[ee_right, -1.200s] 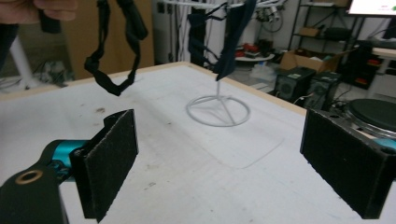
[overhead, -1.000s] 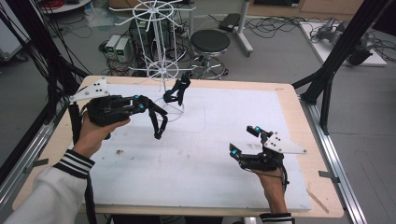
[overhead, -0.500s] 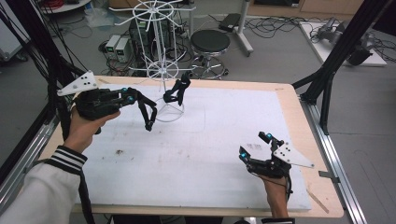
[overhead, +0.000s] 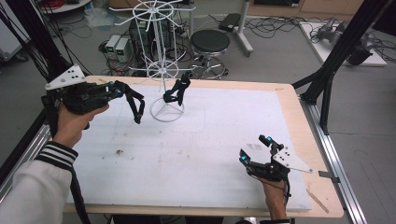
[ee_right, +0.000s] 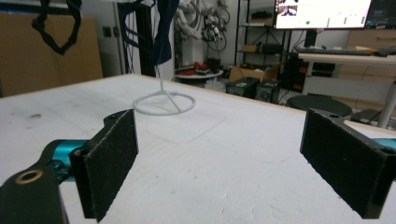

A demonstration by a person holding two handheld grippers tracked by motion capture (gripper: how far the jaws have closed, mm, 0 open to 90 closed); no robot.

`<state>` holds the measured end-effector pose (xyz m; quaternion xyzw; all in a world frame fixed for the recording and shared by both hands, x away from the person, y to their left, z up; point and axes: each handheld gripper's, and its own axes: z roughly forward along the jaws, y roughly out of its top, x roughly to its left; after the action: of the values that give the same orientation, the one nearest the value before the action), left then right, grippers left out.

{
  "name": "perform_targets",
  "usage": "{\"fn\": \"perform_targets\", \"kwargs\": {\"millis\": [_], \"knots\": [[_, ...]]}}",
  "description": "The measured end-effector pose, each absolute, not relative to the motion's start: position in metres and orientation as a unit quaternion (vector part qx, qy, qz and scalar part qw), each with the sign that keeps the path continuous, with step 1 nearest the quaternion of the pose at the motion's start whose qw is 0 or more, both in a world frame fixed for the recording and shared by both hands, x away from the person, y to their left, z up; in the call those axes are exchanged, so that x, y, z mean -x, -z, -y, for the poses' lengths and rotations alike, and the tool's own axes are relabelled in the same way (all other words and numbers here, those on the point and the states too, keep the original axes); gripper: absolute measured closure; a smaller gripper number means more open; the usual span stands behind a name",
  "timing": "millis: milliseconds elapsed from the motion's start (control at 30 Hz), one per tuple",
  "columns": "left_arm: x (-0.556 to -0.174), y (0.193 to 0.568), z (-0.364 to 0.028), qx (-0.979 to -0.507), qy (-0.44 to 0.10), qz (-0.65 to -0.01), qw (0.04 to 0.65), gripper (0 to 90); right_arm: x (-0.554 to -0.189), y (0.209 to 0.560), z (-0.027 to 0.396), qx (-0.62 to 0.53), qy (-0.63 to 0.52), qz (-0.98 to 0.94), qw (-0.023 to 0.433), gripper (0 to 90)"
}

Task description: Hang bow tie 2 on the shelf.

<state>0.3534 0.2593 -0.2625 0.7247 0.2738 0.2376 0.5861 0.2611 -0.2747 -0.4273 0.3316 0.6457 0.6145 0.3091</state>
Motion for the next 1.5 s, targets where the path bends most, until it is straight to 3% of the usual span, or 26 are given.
{"fn": "perform_targets", "kwargs": {"millis": [333, 1500], "knots": [[-0.360, 0.262, -0.265, -0.726, -0.259, -0.293, 0.566, 80.7, -0.259, 0.432, 0.269, -0.314, -0.608, -0.647, 0.337, 10.7], [-0.395, 0.244, -0.252, -0.727, -0.316, -0.325, 0.515, 80.5, -0.256, 0.454, 0.274, -0.333, -0.626, -0.625, 0.325, 10.7]]}}
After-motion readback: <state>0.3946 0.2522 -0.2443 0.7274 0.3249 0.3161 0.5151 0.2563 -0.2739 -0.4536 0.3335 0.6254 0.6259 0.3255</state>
